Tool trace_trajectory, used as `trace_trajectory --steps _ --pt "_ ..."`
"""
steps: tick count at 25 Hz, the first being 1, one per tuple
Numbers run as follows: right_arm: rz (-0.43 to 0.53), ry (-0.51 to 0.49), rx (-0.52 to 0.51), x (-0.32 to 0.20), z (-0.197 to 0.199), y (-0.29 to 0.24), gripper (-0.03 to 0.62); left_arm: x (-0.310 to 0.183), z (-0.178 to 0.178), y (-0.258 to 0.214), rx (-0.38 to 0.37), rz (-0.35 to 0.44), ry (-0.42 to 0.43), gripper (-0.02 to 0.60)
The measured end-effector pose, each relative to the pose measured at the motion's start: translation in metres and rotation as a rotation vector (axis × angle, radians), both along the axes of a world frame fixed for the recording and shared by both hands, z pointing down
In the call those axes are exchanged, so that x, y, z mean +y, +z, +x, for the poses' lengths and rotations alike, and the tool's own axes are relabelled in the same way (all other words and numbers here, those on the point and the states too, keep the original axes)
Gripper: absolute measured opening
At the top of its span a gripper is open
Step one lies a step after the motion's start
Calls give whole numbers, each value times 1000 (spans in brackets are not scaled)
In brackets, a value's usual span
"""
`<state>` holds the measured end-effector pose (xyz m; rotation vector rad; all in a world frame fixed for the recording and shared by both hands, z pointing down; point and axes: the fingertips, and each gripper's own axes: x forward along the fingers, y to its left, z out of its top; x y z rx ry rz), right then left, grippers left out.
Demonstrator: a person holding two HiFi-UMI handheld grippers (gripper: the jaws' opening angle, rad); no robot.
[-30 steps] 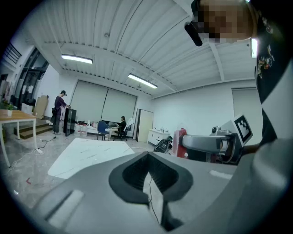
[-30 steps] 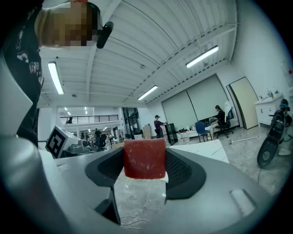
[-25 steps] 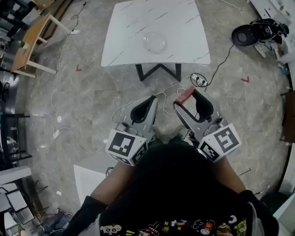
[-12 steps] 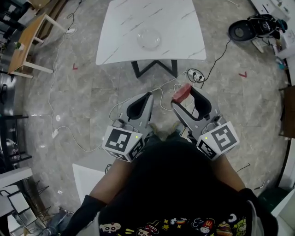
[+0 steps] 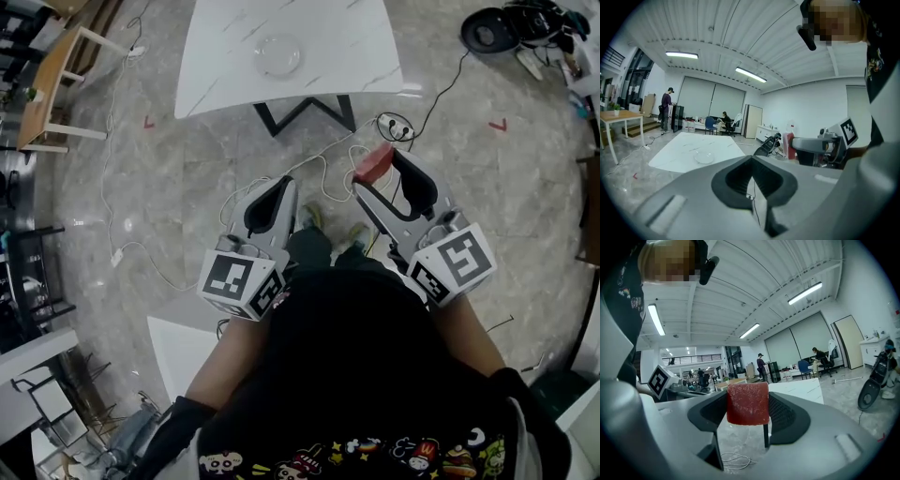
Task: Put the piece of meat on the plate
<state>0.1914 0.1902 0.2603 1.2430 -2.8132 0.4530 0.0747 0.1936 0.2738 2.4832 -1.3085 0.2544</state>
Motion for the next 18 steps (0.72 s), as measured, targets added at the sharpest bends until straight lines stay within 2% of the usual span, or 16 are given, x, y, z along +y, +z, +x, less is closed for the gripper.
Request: trace_trajectory --steps 9,18 --pt "-24 -31 50 -24 -13 14 295 -34 5 15 24 -14 13 2" --pt "-38 -34 73 -86 -49 19 295 -109 -14 24 45 -27 60 2"
